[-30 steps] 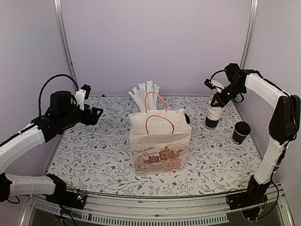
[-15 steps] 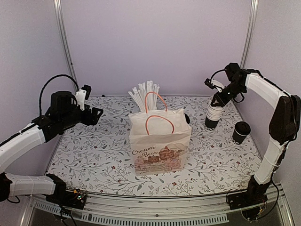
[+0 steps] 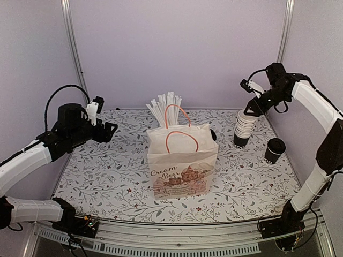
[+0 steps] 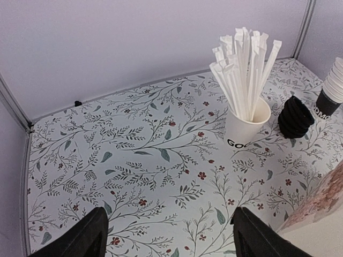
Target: Pack the takeout coffee
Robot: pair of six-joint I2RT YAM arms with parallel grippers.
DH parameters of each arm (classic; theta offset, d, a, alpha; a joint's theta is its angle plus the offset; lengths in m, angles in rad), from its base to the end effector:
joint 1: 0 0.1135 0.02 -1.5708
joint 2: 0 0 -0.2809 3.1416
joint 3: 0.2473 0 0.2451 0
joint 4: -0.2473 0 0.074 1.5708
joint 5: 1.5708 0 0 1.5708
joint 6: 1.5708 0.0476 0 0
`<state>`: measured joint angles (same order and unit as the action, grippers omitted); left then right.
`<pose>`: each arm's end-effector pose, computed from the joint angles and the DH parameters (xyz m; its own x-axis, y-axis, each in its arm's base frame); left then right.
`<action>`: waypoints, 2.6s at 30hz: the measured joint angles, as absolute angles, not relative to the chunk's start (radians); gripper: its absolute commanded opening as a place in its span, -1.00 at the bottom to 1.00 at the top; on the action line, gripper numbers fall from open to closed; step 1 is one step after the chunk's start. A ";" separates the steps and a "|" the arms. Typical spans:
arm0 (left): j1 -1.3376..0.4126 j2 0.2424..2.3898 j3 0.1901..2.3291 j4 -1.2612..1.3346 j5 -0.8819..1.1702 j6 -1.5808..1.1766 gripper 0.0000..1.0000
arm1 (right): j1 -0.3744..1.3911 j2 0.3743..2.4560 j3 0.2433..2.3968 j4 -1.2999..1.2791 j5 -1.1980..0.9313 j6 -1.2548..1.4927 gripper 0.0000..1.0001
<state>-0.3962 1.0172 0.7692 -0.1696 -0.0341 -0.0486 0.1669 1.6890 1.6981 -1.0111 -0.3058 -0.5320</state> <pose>0.2115 -0.0867 0.3030 -0.3910 0.1110 -0.9137 0.3384 0.9405 -0.0306 0.3472 0.0730 0.3540 -0.5546 -0.5840 -0.5928 -0.6958 0.7162 -0.0546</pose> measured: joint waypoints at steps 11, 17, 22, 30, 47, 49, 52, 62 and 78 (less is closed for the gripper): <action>-0.396 1.022 0.770 -0.170 -0.034 -0.049 0.64 | -0.096 1.381 1.398 -0.994 -0.189 -0.512 0.74; -0.396 1.022 0.769 -0.170 -0.034 -0.049 0.65 | -0.205 1.449 1.289 -1.049 -0.174 -0.531 0.98; -0.396 1.022 0.770 -0.170 -0.035 -0.049 0.64 | -0.210 1.499 1.289 -1.047 -0.168 -0.520 0.95; -0.396 1.022 0.769 -0.170 -0.035 -0.049 0.65 | -0.210 1.600 1.302 -1.047 -0.169 -0.504 0.83; -0.396 1.021 0.770 -0.170 -0.035 -0.049 0.65 | -0.208 1.636 1.332 -1.039 -0.139 -0.485 0.98; -0.396 1.021 0.769 -0.170 -0.035 -0.049 0.65 | -0.205 1.636 1.334 -1.039 -0.130 -0.486 0.98; -0.396 1.021 0.769 -0.170 -0.035 -0.049 0.65 | -0.198 1.636 1.336 -1.039 -0.125 -0.488 0.98; -0.396 1.022 0.770 -0.170 -0.038 -0.049 0.65 | -0.179 1.636 1.349 -1.035 -0.113 -0.493 0.73; -0.396 1.022 0.769 -0.170 -0.038 -0.049 0.65 | -0.178 1.636 1.354 -1.046 -0.099 -0.490 0.74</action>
<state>-0.3962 1.0218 0.7692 -0.1703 -0.0383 -0.0490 -0.1776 1.6363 1.3544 -1.0462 -0.0986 -0.4896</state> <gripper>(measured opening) 0.824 0.871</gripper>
